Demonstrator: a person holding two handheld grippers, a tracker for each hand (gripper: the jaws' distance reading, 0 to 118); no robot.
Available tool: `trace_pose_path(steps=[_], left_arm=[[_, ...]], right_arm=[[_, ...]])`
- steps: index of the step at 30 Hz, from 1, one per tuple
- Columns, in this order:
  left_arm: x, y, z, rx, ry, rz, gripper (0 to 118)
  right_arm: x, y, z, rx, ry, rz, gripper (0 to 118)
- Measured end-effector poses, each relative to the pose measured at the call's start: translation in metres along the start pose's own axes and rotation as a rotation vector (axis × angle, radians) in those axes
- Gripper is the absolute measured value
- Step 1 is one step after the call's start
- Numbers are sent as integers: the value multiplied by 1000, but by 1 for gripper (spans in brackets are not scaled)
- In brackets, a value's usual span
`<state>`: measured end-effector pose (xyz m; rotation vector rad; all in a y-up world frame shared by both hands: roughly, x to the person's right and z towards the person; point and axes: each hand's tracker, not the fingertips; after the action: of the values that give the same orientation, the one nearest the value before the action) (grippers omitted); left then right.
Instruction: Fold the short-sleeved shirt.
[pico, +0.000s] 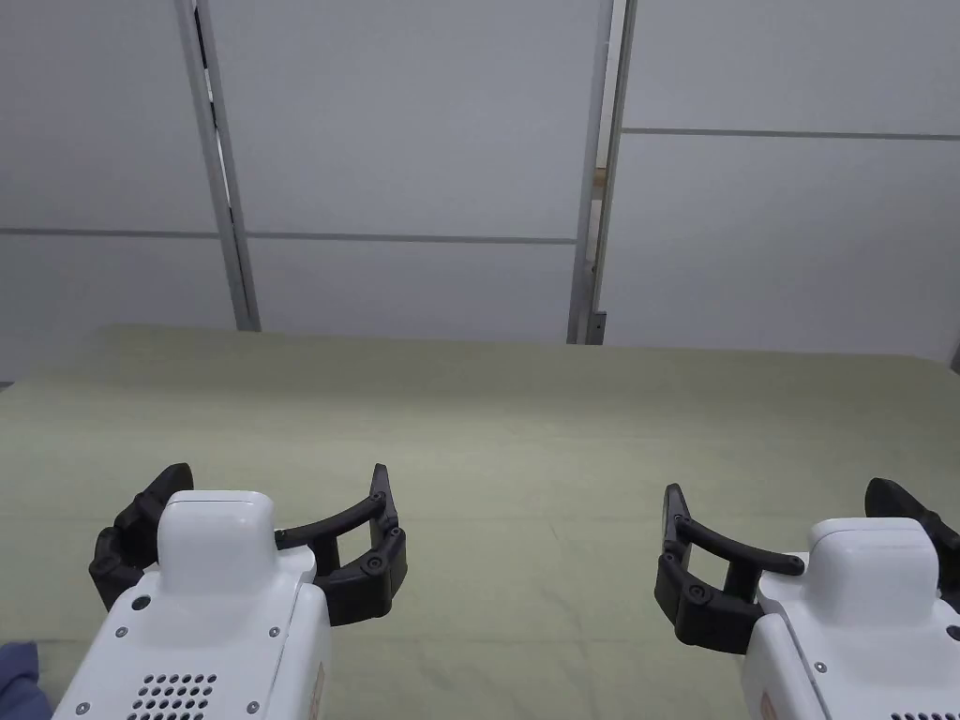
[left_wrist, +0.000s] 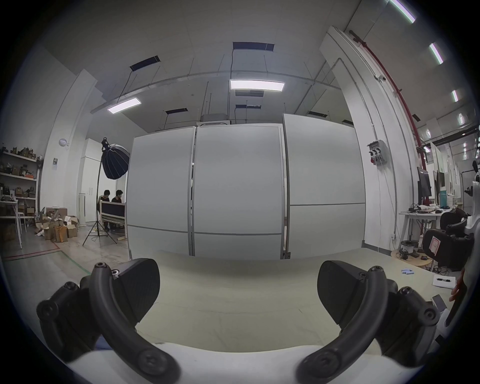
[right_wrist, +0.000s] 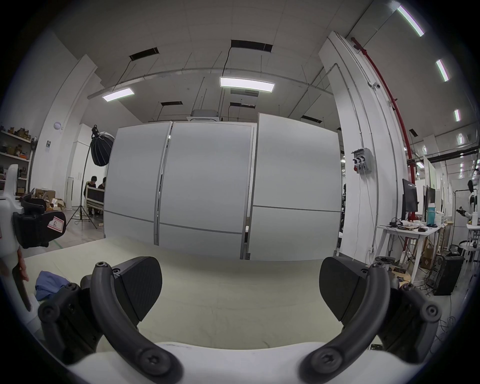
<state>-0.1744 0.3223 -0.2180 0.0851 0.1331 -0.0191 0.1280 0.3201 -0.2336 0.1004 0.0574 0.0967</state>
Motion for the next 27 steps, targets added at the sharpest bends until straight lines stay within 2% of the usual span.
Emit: trace_pose_path(steps=[10, 15, 17, 19, 21, 24, 27], left_arm=[[3, -13, -7, -38, -10, 0, 118], [2, -27, -17, -110, -23, 10, 118], [2, -34, -24, -156, -22, 19, 118], [1, -42, -31, -198, -27, 30, 118], [1, -51, -38, -236, -21, 38, 118], [-1, -66, -50, -303, -5, 44, 118], [-3, -82, -63, -362, -1, 59, 118]], right_arm=[[-1, -10, -8, -41, 7, -14, 118], [-2, -23, -28, -181, 54, -74, 118], [-2, -31, -42, -298, 102, -131, 118], [-1, -41, -55, -406, 165, -230, 118], [-1, -53, -67, -516, 154, -315, 118], [-10, -67, -80, -637, 17, -289, 118], [-20, -80, -97, -742, -42, -175, 118]])
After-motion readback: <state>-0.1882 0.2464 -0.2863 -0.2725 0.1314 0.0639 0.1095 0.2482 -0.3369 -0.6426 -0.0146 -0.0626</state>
